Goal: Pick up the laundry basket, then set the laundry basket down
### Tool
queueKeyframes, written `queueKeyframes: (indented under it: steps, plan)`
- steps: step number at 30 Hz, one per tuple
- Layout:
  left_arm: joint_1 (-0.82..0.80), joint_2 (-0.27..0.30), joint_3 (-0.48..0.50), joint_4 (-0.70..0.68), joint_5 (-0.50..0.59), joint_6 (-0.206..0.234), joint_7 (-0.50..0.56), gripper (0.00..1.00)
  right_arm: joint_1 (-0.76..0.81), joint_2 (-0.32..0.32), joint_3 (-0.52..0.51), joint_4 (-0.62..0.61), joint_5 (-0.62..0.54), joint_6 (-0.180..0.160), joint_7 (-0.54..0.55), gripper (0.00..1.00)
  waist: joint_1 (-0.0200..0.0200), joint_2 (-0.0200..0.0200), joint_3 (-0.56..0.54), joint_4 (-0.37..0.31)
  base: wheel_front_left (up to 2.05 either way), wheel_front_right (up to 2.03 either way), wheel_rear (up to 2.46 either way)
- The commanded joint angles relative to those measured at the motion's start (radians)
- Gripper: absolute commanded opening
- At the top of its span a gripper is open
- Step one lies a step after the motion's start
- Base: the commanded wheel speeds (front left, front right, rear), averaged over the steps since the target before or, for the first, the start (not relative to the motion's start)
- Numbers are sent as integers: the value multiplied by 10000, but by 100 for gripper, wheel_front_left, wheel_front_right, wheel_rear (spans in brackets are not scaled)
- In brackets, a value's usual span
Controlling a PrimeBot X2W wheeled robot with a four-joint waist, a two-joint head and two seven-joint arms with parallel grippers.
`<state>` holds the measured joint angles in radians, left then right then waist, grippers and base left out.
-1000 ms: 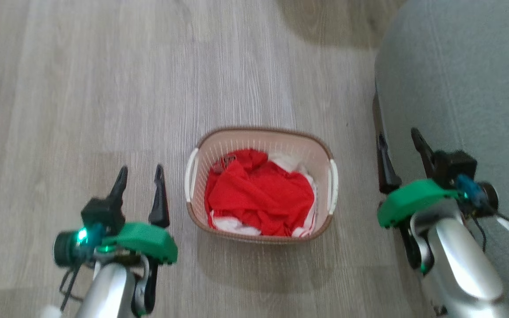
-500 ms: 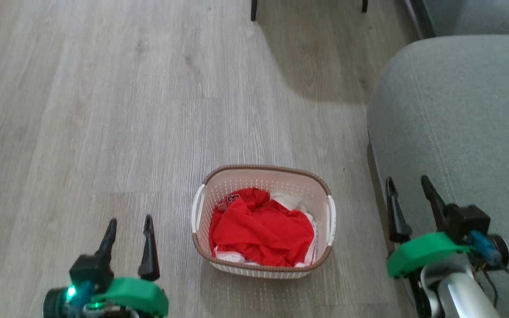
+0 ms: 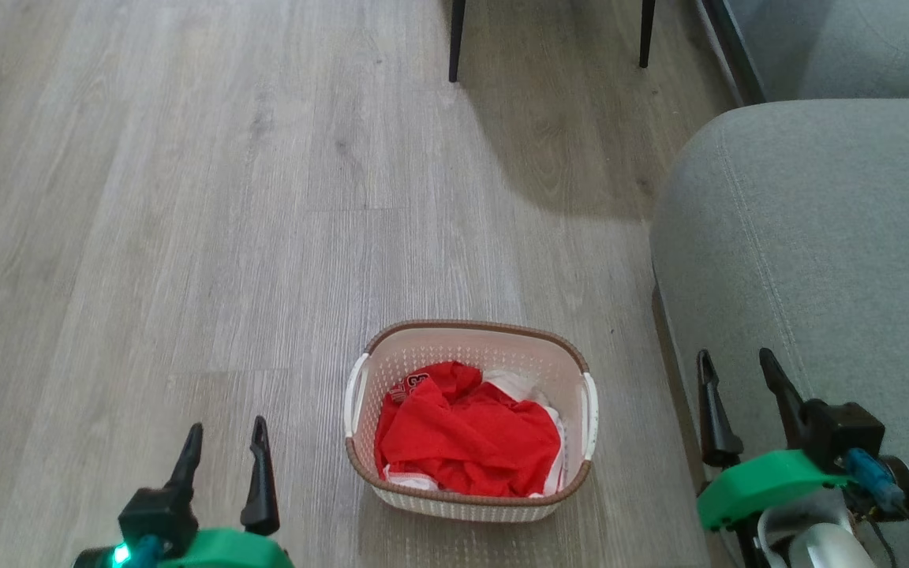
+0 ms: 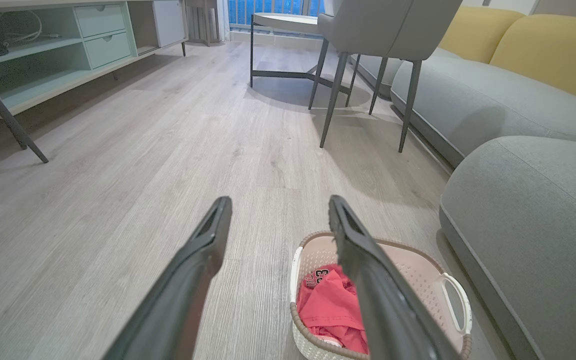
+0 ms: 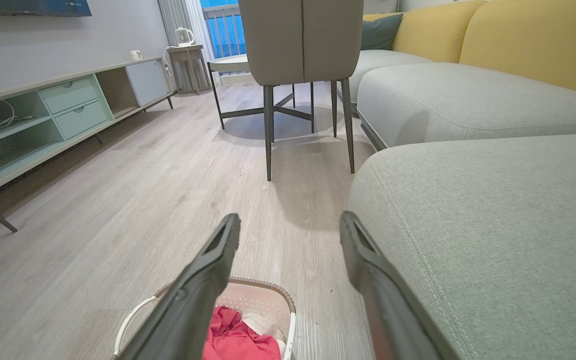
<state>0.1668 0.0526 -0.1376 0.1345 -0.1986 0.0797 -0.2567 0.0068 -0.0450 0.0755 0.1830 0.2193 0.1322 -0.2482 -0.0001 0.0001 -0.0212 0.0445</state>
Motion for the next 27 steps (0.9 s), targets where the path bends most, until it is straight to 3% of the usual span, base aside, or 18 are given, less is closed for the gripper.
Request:
queueKeyframes:
  steps: [1, 23, 24, 27]
  plan:
    - [-292, -19, 417, -395, 123, -2, -51, 100, -227, -53, 194, -377, -80, -15, -136, 100, 1, -1, -25, 18, 0, 0, 0]
    - [-303, -23, 392, -502, 291, -32, -51, 100, -231, -53, 238, -277, -49, -15, -136, 100, 1, -1, 28, 54, 0, 0, 0]
    - [-3, -2, 115, -42, 213, -90, 2, 0, 10, 12, 27, 142, 4, 0, 8, 0, 1, -1, 30, 53, 0, 0, 0]
    - [73, -6, 111, 425, 168, -96, 8, 0, 153, 42, 41, 599, 46, 0, 21, 0, 1, -1, 32, 52, 0, 0, 0]
